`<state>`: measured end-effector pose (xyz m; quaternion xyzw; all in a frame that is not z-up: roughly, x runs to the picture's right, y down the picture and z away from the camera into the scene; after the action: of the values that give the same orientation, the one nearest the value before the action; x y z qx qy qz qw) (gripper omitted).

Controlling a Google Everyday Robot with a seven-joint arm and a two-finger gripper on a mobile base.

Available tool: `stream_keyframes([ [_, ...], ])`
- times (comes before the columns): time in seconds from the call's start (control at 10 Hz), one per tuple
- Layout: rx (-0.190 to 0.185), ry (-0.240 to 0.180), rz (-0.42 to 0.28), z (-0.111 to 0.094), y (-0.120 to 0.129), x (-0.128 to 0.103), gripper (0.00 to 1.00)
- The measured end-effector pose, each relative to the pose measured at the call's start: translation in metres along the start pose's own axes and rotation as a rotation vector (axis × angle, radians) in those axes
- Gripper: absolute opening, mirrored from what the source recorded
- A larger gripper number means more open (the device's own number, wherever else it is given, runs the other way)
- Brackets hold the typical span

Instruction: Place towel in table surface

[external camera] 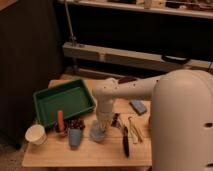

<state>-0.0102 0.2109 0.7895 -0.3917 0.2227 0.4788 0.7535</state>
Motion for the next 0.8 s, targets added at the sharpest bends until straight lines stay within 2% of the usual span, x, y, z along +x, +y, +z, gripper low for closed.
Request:
stream_keyframes([
  [0.3,-0.036,-0.028,-0.027,-0.001,0.007,0.000,0.51],
  [0.5,-0.063,-0.032,-0.043,0.005,0.015,-0.005,0.71],
  [0.6,-0.067,-0.031,-0.048,0.007,0.018,-0.008,0.77],
  [0.8,-0.058,-0.039,-0.026,0.011,0.023,-0.014,0.80],
])
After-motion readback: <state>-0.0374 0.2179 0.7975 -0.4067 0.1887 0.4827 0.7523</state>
